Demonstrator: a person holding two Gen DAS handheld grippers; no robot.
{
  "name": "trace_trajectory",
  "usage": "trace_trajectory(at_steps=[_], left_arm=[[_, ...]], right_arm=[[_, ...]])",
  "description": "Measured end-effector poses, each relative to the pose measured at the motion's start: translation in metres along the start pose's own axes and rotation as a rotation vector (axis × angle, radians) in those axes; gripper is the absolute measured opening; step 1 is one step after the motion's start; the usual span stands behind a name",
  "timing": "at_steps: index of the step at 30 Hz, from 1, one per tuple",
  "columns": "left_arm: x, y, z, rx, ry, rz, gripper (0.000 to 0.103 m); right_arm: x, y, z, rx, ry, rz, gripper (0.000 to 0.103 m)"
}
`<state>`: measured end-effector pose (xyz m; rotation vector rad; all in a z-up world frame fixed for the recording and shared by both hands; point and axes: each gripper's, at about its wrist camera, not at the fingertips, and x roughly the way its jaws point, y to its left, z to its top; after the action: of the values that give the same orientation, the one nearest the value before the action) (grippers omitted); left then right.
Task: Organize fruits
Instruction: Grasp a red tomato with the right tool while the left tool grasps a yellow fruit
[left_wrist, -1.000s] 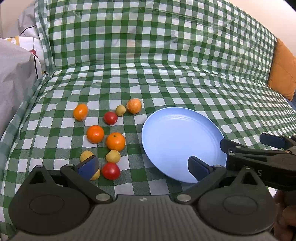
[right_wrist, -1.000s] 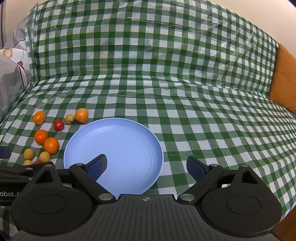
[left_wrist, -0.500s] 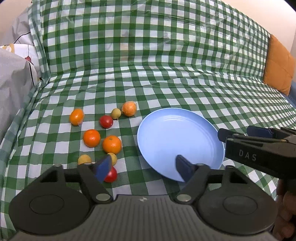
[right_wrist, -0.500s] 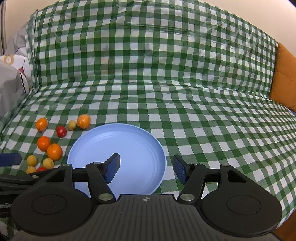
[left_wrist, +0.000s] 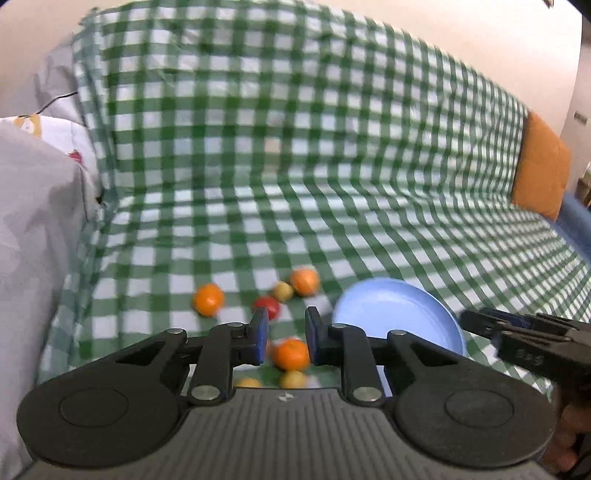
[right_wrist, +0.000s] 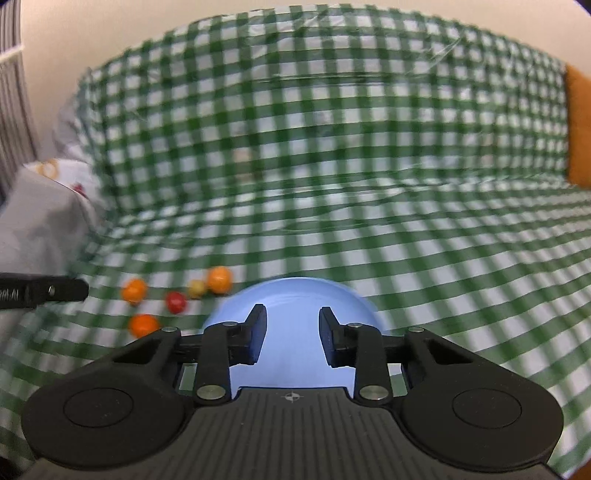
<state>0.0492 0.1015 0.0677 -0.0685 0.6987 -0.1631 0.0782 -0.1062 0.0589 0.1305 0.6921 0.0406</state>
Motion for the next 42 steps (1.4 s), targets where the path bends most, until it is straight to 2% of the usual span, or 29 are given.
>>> trace_trajectory(at_steps=[2,4,6,9,15,20,22,24,33,35,36,39,42], left_arm=[[0.007,0.033,-0.004,-0.176,0.064,0.029,0.024],[0.01,0.054,-0.004,-0.283,0.073,0.034,0.024],[0.015,0.067,-0.005,-0.337,0.103,0.056,0.024],[0.032,0.073,-0.008,-0.376,0.197,0.032,0.024],[0.059,0.069,-0.014,-0.321,0.297,0.013,0.025],[0.079,0.053,-0.02,-0.265,0.35,0.017,0.034],[0.086,0.048,-0.021,-0.253,0.365,0.026,0.042],[0.092,0.046,-0.022,-0.252,0.377,0.028,0.043],[0.117,0.03,-0.029,-0.17,0.443,0.094,0.043],[0.12,0.027,-0.03,-0.149,0.449,0.099,0.035],[0.121,0.026,-0.03,-0.135,0.449,0.099,0.026],[0.116,0.024,-0.028,-0.108,0.415,0.122,0.025],[0.111,0.031,-0.026,-0.132,0.393,0.128,0.025]], right_arm=[[0.001,0.007,0.0,0.005,-0.005,0.032,0.032],[0.003,0.015,-0.001,-0.01,-0.012,0.067,0.033],[0.011,0.027,-0.002,-0.023,0.01,0.114,0.033],[0.023,0.05,-0.011,-0.059,0.053,0.192,0.033],[0.054,0.097,-0.034,-0.18,0.148,0.265,0.033],[0.077,0.113,-0.041,-0.213,0.207,0.271,0.034],[0.084,0.115,-0.045,-0.223,0.231,0.268,0.034],[0.095,0.119,-0.049,-0.245,0.264,0.254,0.034],[0.111,0.125,-0.053,-0.268,0.3,0.275,0.034],[0.112,0.127,-0.054,-0.274,0.306,0.287,0.032],[0.111,0.127,-0.055,-0.276,0.305,0.294,0.032],[0.108,0.127,-0.052,-0.277,0.285,0.292,0.031],[0.101,0.121,-0.048,-0.264,0.265,0.288,0.031]])
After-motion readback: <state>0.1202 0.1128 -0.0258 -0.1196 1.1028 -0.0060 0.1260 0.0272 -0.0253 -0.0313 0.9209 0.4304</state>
